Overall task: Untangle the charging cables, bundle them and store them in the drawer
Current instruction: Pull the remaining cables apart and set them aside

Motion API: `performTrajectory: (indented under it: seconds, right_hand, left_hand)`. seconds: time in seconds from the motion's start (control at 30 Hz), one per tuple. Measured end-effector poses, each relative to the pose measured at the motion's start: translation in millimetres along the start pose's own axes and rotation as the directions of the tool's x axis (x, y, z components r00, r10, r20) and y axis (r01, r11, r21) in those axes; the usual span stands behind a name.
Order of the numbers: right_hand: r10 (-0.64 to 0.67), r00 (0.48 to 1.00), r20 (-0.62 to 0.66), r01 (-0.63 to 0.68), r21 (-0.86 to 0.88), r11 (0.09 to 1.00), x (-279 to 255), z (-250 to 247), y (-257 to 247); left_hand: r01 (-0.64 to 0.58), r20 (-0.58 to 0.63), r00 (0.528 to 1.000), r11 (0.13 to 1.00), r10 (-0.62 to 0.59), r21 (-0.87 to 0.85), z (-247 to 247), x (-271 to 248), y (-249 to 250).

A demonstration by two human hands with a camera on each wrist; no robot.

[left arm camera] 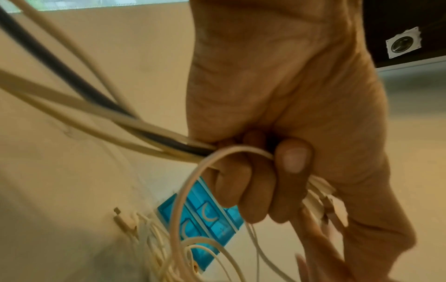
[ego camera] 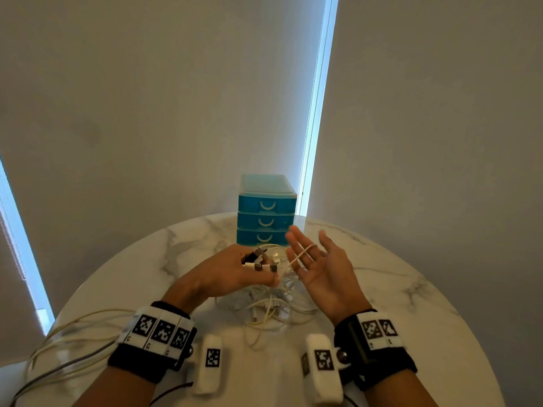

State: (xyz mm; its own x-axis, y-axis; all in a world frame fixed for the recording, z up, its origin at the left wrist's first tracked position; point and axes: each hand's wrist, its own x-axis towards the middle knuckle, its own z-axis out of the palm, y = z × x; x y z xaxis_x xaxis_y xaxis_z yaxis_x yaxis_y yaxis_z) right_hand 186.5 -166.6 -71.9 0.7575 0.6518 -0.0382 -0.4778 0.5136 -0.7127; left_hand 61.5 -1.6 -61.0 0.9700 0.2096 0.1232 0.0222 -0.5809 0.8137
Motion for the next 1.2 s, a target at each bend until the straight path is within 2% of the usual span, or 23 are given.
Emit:
performTrajectory:
  seconds: [0.03,0.07,0.13,0.2,0.23,0.27,0.33,0.4,0.47,0.57,0.63,0.7,0.77,0.83,0.93,0.97,1.03,1.1,1.13,1.2]
  right_hand:
    - [-0.026,0.999,-0.039,0.027,0.043,0.999,0.7,-3.3,-2.5]
    - [-0.055,0.996,-0.064,0.056,0.009,0.998,2.0,-5.6,-4.0]
    - [-0.107,0.993,-0.041,0.097,-0.204,0.974,-0.1,-1.7,-3.9]
    - [-0.080,0.992,0.095,0.113,-0.436,0.893,-9.0,8.8,0.0]
    - [-0.028,0.982,0.188,0.126,-0.533,0.837,-15.2,15.5,2.4]
    - [0.032,0.959,0.280,0.155,-0.618,0.771,-21.5,21.3,5.2]
    - [0.158,0.904,0.396,0.212,-0.740,0.639,-28.6,29.4,14.5]
    - [0.250,0.875,0.415,0.223,-0.802,0.554,-27.6,30.4,23.5]
    - [0.271,0.880,0.390,0.215,-0.836,0.505,-25.4,28.5,27.5]
    - [0.194,0.926,0.322,0.165,-0.812,0.560,-22.6,23.4,22.3]
    - [0.136,0.962,0.237,0.087,-0.737,0.670,-16.8,18.8,16.3]
    - [0.097,0.986,0.136,0.005,-0.605,0.796,-10.2,12.3,11.1]
    - [0.055,0.995,0.084,-0.013,-0.440,0.898,-5.5,6.6,6.4]
    - [0.056,0.995,0.083,-0.027,-0.324,0.946,-3.9,3.5,3.6]
    - [0.091,0.988,0.127,-0.054,-0.270,0.961,-5.5,6.3,5.4]
    - [0.057,0.990,0.127,-0.019,-0.282,0.959,-6.0,7.9,6.7]
    - [-0.087,0.990,0.107,0.121,-0.367,0.922,-7.3,9.8,6.8]
    - [-0.209,0.972,0.104,0.233,-0.467,0.853,-9.5,10.5,3.8]
    - [-0.227,0.966,0.125,0.259,-0.508,0.822,-10.8,10.9,2.7]
    - [-0.174,0.963,0.208,0.266,-0.606,0.749,-12.5,11.7,4.3]
  left_hand:
    - [0.029,0.002,1.000,0.999,-0.029,0.025,-1.0,-0.4,-1.7]
    - [0.043,-0.031,0.999,0.999,-0.043,0.031,-0.9,-0.7,-2.9]
    - [0.047,-0.245,0.968,0.998,-0.057,-0.047,-1.7,1.6,-5.2]
    - [0.007,-0.467,0.877,0.976,-0.110,-0.216,-7.0,2.5,-5.4]
    - [-0.005,-0.492,0.860,0.961,-0.138,-0.278,-10.0,1.0,-4.3]
    - [0.000,-0.455,0.877,0.947,-0.154,-0.321,-11.9,-0.8,-1.8]
    - [0.037,-0.302,0.943,0.944,-0.142,-0.328,-10.0,-5.4,3.9]
    - [0.073,-0.205,0.970,0.962,-0.129,-0.263,-5.5,-8.6,11.3]
    - [0.017,-0.216,0.974,0.973,-0.068,-0.230,-4.7,-7.9,15.7]
    - [-0.115,-0.380,0.925,0.956,0.004,-0.269,-8.0,-10.9,19.9]
    - [-0.161,-0.489,0.872,0.951,0.012,-0.264,-10.6,-12.7,19.2]
    - [-0.157,-0.544,0.839,0.952,-0.012,-0.263,-13.7,-13.0,18.7]
    - [-0.140,-0.536,0.844,0.958,-0.017,-0.250,-16.3,-12.7,15.9]
    - [-0.140,-0.476,0.879,0.959,0.006,-0.247,-14.7,-12.7,18.4]
    - [-0.041,-0.246,0.969,0.988,0.003,-0.150,-9.6,-12.2,19.2]
    - [0.015,-0.168,0.985,0.994,-0.034,-0.111,-8.3,-11.2,17.0]
    - [0.103,-0.107,0.988,0.994,-0.108,-0.044,-8.2,-8.3,7.6]
    - [0.104,-0.165,0.980,0.994,-0.107,-0.028,-6.9,-6.5,3.4]
    - [0.079,-0.222,0.971,0.996,-0.086,-0.040,-6.6,-7.2,3.8]
    - [0.065,-0.326,0.941,0.992,-0.096,-0.104,-7.2,-9.0,8.9]
